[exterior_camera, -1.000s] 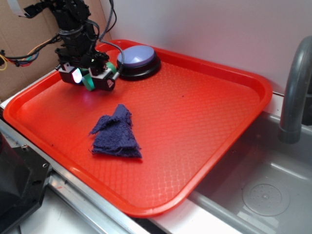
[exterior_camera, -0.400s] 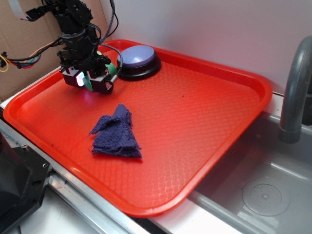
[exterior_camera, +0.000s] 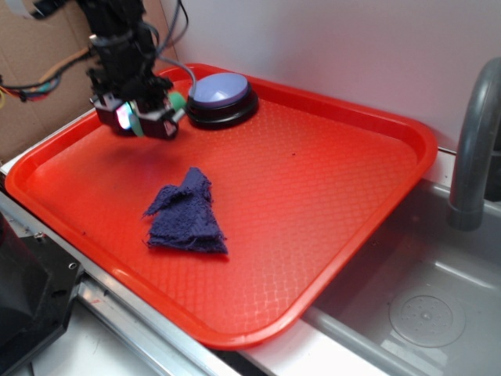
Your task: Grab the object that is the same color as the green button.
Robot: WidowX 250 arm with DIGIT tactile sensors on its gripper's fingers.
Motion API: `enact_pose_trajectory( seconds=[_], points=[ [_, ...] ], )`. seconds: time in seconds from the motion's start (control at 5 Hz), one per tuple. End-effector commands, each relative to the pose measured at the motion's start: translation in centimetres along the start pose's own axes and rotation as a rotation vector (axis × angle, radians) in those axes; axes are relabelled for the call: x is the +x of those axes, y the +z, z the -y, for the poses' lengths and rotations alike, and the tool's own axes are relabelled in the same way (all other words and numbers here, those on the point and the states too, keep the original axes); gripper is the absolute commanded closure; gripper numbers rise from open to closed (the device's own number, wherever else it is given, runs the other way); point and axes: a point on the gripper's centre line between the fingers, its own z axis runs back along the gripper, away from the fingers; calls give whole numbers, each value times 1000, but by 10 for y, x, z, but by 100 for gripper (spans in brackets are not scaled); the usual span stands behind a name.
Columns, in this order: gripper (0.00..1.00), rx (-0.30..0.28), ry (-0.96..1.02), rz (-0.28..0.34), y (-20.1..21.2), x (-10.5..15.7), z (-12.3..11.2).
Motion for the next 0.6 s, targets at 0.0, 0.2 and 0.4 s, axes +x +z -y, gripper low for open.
enact_pose_trajectory(
  seconds=[0.0, 0.2, 0.4],
  points=[
    [100, -75, -111, 24, 86, -32, 34],
    [100, -108, -171, -32, 103, -52, 48],
    [100, -168, -294, -114, 117, -73, 57]
  ],
)
